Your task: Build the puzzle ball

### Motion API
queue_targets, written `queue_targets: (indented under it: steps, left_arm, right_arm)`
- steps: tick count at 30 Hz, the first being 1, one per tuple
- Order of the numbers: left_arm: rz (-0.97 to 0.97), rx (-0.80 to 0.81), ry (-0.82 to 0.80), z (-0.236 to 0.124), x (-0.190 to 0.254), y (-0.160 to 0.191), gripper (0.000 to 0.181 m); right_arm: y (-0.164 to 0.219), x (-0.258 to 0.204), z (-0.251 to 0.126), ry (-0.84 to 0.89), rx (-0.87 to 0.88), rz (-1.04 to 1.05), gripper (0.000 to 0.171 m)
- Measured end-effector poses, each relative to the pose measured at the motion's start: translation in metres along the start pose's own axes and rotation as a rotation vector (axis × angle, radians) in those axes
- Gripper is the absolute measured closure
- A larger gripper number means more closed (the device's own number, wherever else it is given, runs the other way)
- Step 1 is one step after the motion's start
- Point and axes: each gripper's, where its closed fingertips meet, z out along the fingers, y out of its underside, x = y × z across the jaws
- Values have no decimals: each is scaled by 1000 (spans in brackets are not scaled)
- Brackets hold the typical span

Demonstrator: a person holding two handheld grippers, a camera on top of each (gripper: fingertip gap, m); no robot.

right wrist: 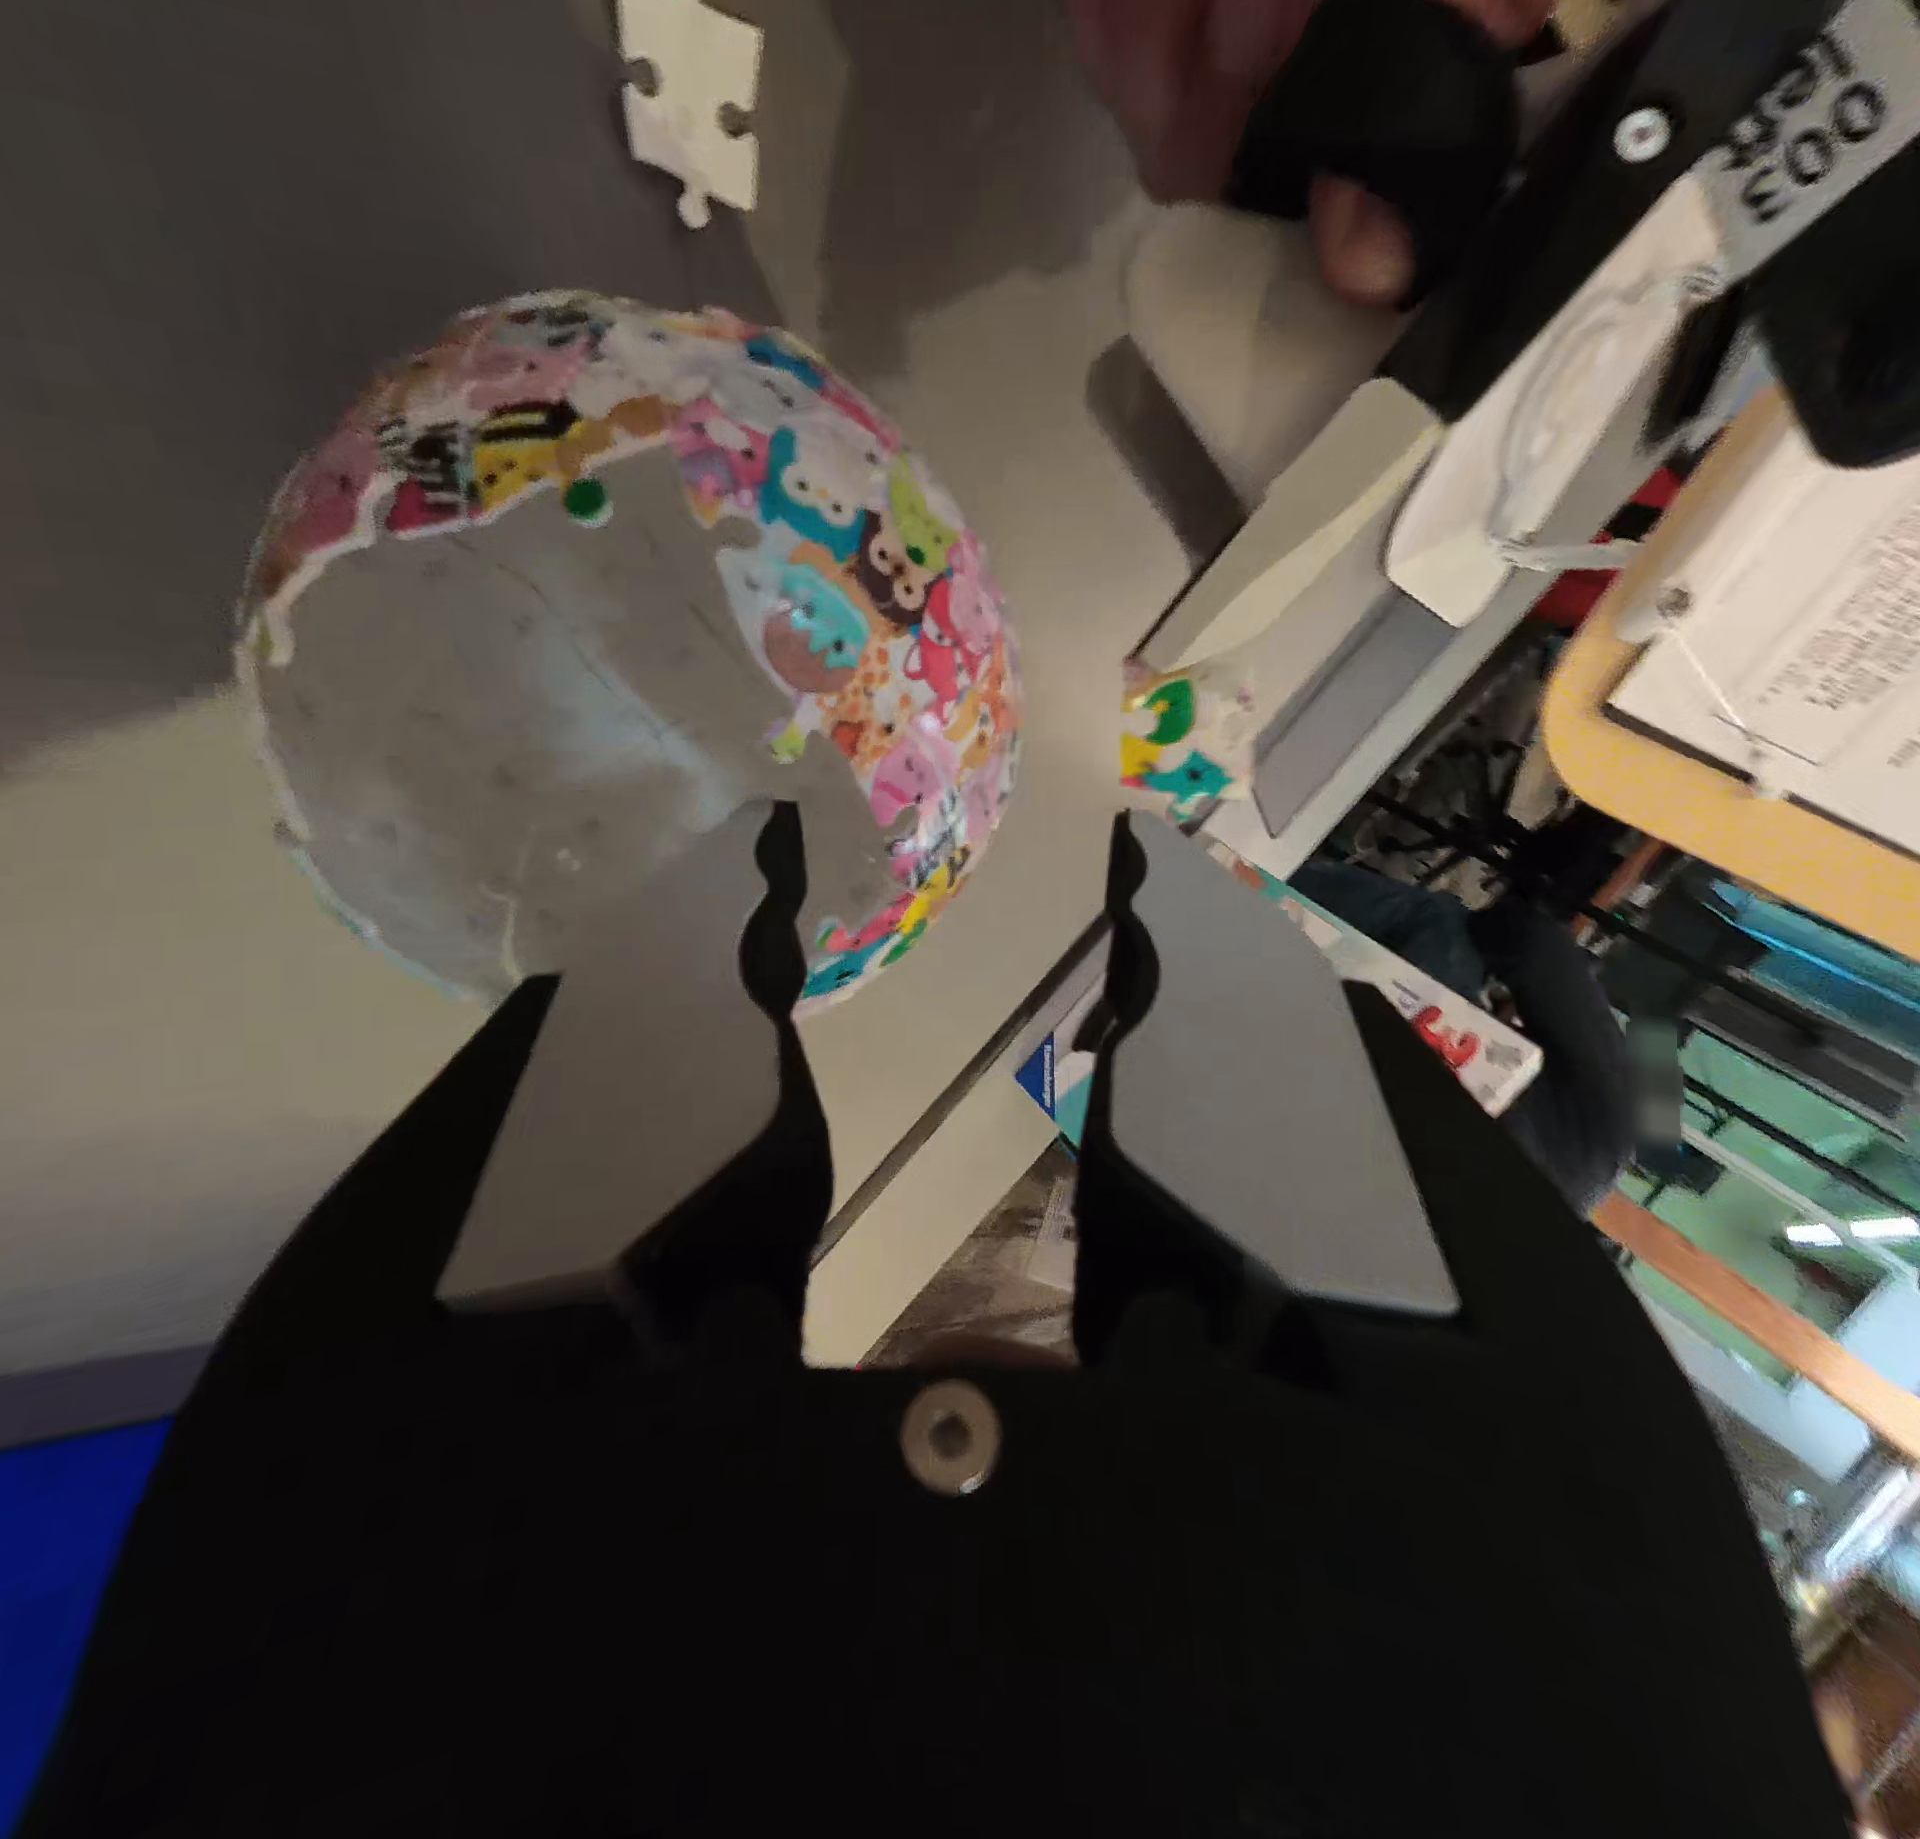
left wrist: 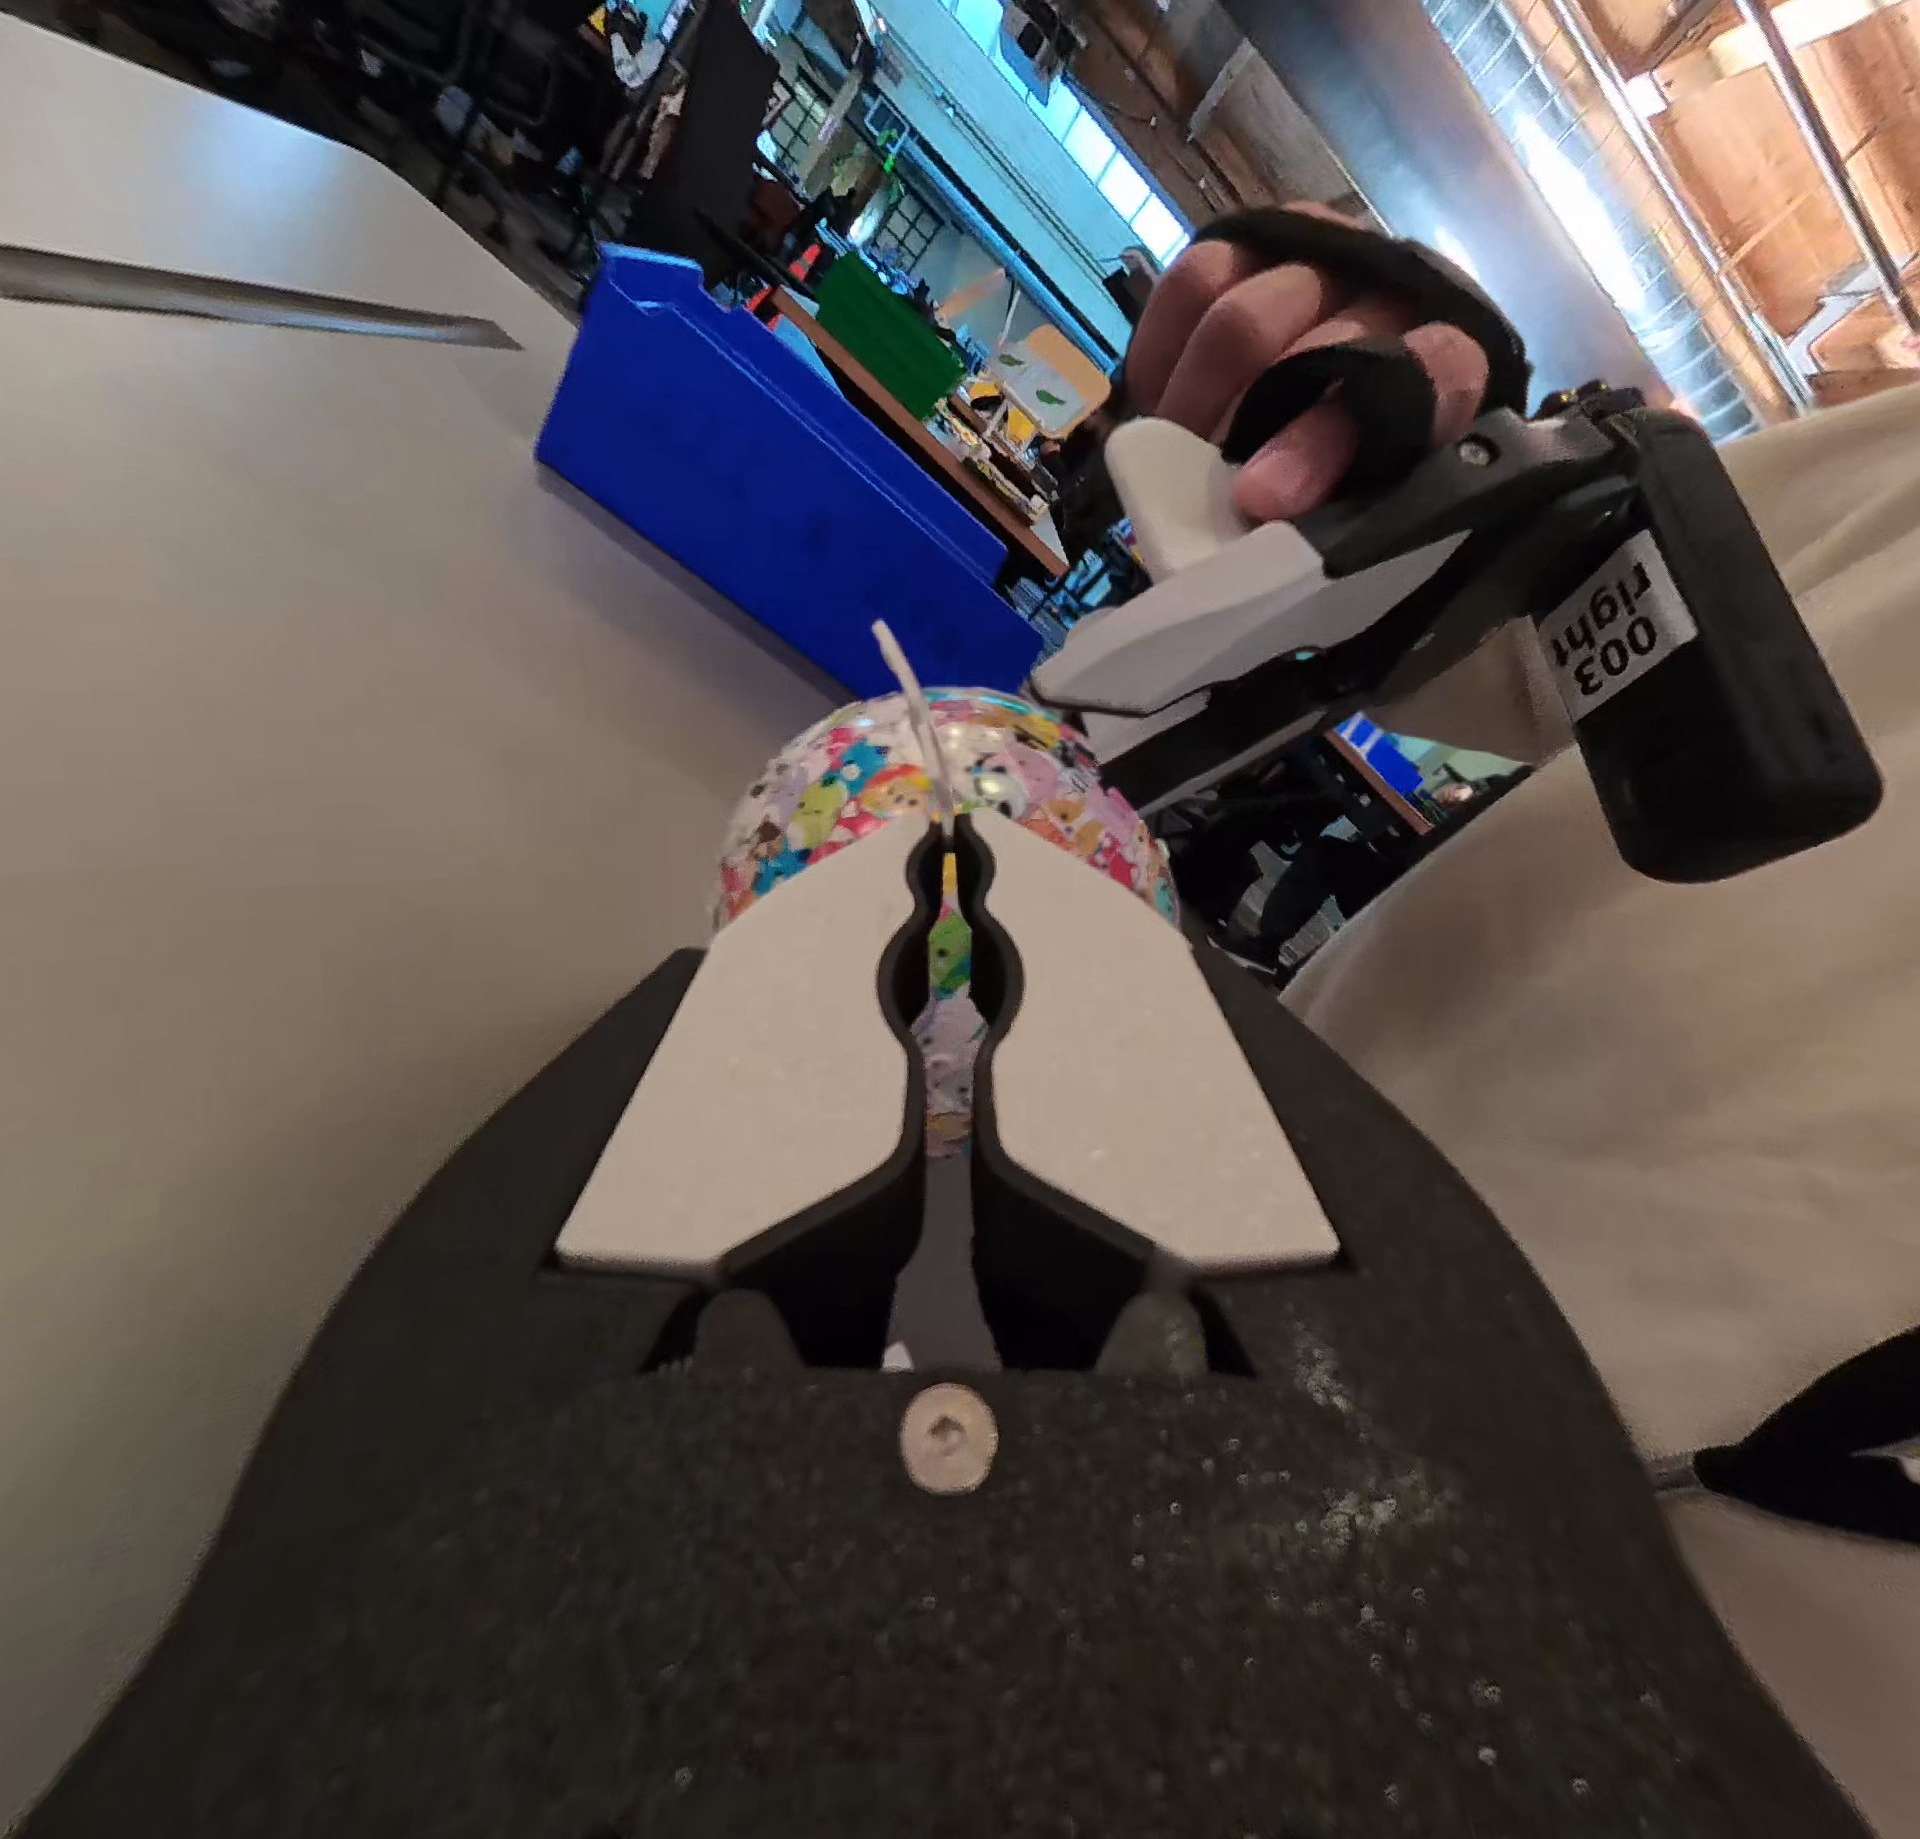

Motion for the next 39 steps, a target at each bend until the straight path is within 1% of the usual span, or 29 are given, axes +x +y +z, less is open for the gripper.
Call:
queue_targets:
  steps: [3, 5, 7, 8, 9, 10, 11, 12, 13, 14, 15, 16, 18, 19, 20, 22, 25, 27, 28, 30, 33, 38, 39]
  left_arm:
    - [5, -20, -7, 7, 6, 3, 180]
    - [20, -5, -33, 0, 5, 1, 180]
    - [28, 5, -60, -10, 2, -1, 180]
    - [26, 2, -78, -14, 0, 0, 180]
    - [24, 4, -93, -18, -2, 0, 180]
    - [20, 9, -99, -21, -3, -1, 180]
    - [12, 12, -97, -23, -2, -1, 180]
    - [4, 6, -95, -23, -2, -1, 180]
    - [1, -8, -96, -22, -1, -1, 180]
    - [1, -26, -99, -20, -1, 0, 180]
    - [2, -48, -104, -18, -1, 1, 180]
    - [6, -68, -109, -15, -1, 2, 180]
    - [15, -96, -111, -10, 0, 2, 180]
    - [17, -108, -105, -7, 2, 2, 180]
    - [21, -116, -95, -5, 3, 1, 180]
    - [32, -134, -85, -1, 6, 2, 180]
    - [57, -159, -93, 3, 6, 4, 180]
    - [61, -148, -110, 4, 3, 3, 180]
    - [56, -134, -113, 4, 2, 1, 180]
    - [37, -112, -97, 4, 2, -1, 180]
    - [37, -91, -115, 6, -1, 0, 180]
    - [15, -74, -94, 9, -1, 4, 180]
    - [7, -76, -87, 10, 0, 5, 180]
  right_arm:
    - [3, 1, -8, 57, -17, 109, 111]
    - [13, -4, -20, 82, -29, 239, 110]
    - [24, -5, -40, 138, -9, 462, 110]
    - [27, -5, -53, 169, 36, 624, 111]
    - [27, -5, -65, 194, 114, 823, 113]
    - [24, -4, -76, 210, 233, 1047, 115]
    - [16, -3, -87, 209, 400, 1281, 113]
    - [5, 0, -97, 192, 609, 1499, 107]
    - [-7, 3, -108, 155, 855, 1686, 102]
    - [-10, 7, -116, 169, 1081, 1875, 92]
    - [-6, 7, -118, 254, 1237, 2056, 74]
    - [-4, 0, -107, 308, 1273, 2228, 63]
    - [-24, -5, -85, 183, 1301, 2410, 58]
    - [-32, -1, -80, 136, 1323, 2440, 52]
    - [-36, 2, -77, 108, 1316, 2442, 51]
    - [-41, 9, -69, 42, 1233, 2442, 49]
    - [-41, 23, -61, -43, 1184, 2458, 45]
    - [-40, 26, -50, -112, 1121, 2481, 43]
    - [-39, 28, -46, -149, 1124, 2499, 41]
    - [-36, 30, -40, -203, 1157, 2562, 40]
    - [-25, 35, -38, -222, 1273, 2682, 40]
    - [-16, 42, -36, -217, 1365, 2777, 37]
    - [-12, 45, -37, -209, 1399, 2793, 38]
